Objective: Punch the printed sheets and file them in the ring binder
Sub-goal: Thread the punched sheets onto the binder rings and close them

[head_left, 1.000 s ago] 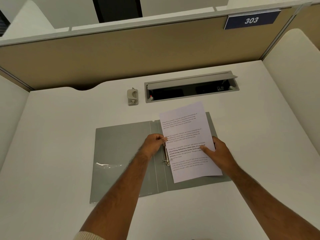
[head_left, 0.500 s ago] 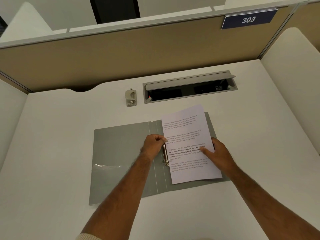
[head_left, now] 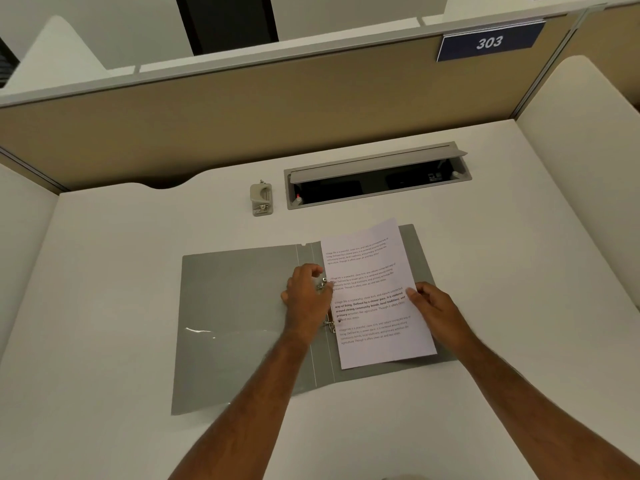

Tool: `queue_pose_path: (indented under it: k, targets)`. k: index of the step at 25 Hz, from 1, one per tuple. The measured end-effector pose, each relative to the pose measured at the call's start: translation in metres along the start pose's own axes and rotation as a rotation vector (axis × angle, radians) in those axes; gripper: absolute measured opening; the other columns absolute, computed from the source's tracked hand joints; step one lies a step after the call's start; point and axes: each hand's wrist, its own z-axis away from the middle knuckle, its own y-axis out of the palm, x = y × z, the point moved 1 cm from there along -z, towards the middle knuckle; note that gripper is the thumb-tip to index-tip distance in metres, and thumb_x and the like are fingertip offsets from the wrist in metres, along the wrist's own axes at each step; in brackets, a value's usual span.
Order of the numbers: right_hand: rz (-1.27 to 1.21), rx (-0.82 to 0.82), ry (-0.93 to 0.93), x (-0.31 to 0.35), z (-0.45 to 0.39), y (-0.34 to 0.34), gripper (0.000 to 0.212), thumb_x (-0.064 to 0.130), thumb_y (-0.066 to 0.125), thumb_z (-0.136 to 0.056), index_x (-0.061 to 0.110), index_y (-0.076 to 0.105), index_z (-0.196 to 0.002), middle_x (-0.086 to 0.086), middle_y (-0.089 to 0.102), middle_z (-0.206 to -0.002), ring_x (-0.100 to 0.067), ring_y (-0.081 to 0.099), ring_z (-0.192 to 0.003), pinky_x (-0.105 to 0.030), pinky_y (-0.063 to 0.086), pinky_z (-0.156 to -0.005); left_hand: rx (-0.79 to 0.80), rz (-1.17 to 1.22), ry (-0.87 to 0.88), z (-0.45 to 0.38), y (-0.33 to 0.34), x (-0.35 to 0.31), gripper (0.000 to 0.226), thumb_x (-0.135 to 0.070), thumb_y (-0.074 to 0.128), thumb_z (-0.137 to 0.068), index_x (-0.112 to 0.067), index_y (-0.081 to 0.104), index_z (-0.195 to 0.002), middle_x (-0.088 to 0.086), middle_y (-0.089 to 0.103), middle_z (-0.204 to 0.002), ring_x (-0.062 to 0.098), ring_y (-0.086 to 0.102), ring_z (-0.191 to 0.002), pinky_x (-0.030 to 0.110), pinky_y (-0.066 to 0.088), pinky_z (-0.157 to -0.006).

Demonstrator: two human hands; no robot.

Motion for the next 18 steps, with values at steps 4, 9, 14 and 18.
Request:
queue_pose_path:
  k: [4,9,14,18]
  targets:
    - [-0.054,0.002,-0.033,0.006,0.010,0.006,0.028,0.038,0.043,-0.103,0.019,0.064,-0.107,0.000,0.075,-0.098,-0.020,0.074,-0.087,-0.034,0.061,-0.076,0.161,0.249,0.024,0.023,0.011,-0.025,0.008,-0.028,0.070,-0.093,-0.030,0.064,-0.098,-0.012,0.064,-0.102,0.008,0.061,-0.100,0.036,0.058,-0.086]
    - [-0.035,0.041,-0.075,0.011,0.015,0.019,0.026,0.044,0.055,-0.096,0.023,0.059,-0.110,0.007,0.074,-0.101,-0.019,0.075,-0.088,-0.035,0.063,-0.075,0.311,0.352,-0.096,0.039,0.027,-0.061,0.018,-0.039,0.062,-0.099,-0.023,0.066,-0.104,-0.010,0.067,-0.106,0.007,0.066,-0.096,0.019,0.054,-0.076]
    - [0.020,0.033,-0.129,0.014,0.017,0.031,0.031,0.043,0.064,-0.091,0.027,0.053,-0.115,0.010,0.064,-0.118,-0.011,0.065,-0.104,-0.028,0.060,-0.080,0.293,0.375,-0.181,0.042,0.036,-0.062,0.022,-0.042,0.062,-0.099,-0.022,0.069,-0.104,-0.010,0.068,-0.105,0.009,0.066,-0.094,0.020,0.051,-0.074]
    - [0.047,0.008,-0.159,0.007,0.014,0.039,0.039,0.040,0.068,-0.089,0.026,0.048,-0.119,0.005,0.057,-0.124,-0.016,0.062,-0.109,-0.028,0.058,-0.084,0.286,0.469,-0.249,0.041,0.033,-0.056,0.015,-0.030,0.067,-0.098,-0.016,0.074,-0.099,-0.002,0.074,-0.105,0.012,0.073,-0.088,0.019,0.059,-0.072]
